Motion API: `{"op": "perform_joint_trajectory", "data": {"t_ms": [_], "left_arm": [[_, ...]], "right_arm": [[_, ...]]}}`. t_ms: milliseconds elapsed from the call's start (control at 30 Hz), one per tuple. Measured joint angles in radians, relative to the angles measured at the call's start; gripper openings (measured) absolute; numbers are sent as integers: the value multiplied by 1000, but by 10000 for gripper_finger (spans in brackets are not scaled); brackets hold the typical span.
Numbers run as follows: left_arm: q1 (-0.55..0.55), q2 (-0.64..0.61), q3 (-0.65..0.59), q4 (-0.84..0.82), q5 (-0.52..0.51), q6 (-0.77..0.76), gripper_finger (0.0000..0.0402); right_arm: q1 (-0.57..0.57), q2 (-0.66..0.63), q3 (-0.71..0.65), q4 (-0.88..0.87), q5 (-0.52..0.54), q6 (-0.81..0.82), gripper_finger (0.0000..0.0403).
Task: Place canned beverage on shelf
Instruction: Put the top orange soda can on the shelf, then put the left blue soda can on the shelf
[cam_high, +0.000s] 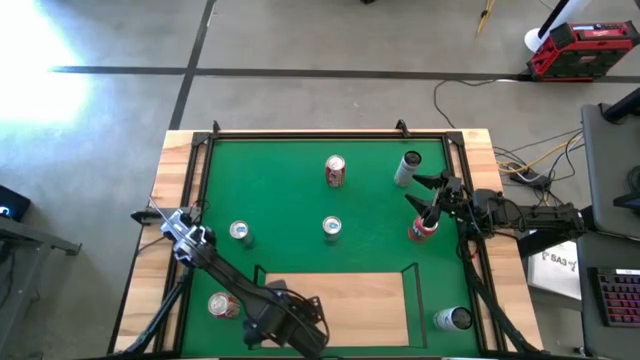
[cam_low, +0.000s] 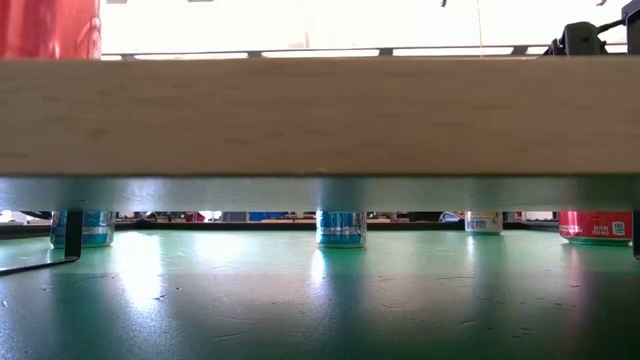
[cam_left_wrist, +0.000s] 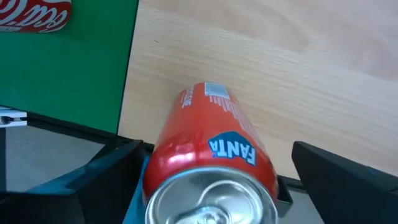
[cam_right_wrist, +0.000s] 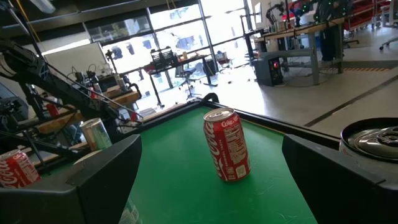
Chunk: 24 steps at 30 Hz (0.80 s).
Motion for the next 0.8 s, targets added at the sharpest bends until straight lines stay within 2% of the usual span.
{"op": "perform_joint_trajectory", "data": {"t_ms": [133, 300, 400, 800], "left_arm": [[9, -25, 0, 0, -12, 13, 397], [44, -67, 0, 0, -86, 107, 391], [84, -80, 0, 1, -131, 221, 389], [274, -74, 0, 0, -202, 695, 388]], "right_arm": [[0, 0, 0, 0, 0, 0, 381], [0, 0, 0, 0, 0, 0, 381], [0, 0, 0, 0, 0, 0, 381], [0, 0, 0, 0, 0, 0, 381]]}}
